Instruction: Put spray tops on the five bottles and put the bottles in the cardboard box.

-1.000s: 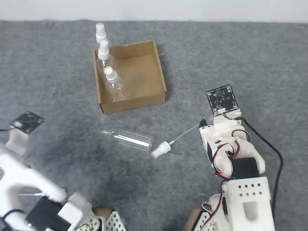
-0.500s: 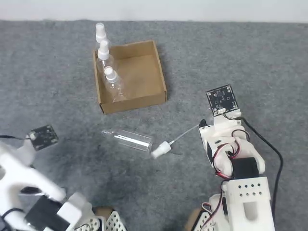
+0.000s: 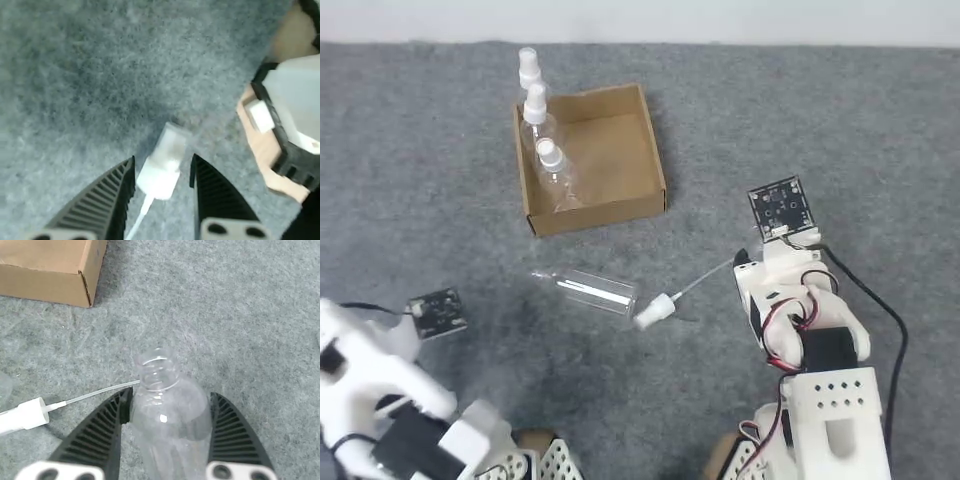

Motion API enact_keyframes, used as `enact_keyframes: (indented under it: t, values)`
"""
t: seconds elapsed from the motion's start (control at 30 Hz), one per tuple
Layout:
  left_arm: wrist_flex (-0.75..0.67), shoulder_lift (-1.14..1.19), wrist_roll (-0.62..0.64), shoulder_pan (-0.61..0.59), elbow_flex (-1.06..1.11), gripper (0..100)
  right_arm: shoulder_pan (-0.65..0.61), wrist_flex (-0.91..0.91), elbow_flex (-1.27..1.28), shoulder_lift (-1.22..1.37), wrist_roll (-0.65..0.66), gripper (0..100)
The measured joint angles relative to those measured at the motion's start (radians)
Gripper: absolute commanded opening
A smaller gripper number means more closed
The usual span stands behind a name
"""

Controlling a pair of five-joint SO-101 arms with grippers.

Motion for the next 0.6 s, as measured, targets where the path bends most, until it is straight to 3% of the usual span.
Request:
enact_keyframes:
  t: [0.23, 0.43, 0.6]
  values:
    - [-0.199, 0.000, 0.000, 0.000, 0.143, 16, 0.000, 0.000, 0.000, 0.000, 0.000, 12.4]
    - [-0.244, -0.015, 0.000, 0.005, 0.173, 16, 0.000, 0.000, 0.000, 0.000, 0.000, 12.4]
    - [-0.242, -0.017, 0.000, -0.002, 0.183, 5, 0.000, 0.000, 0.000, 0.000, 0.000, 12.4]
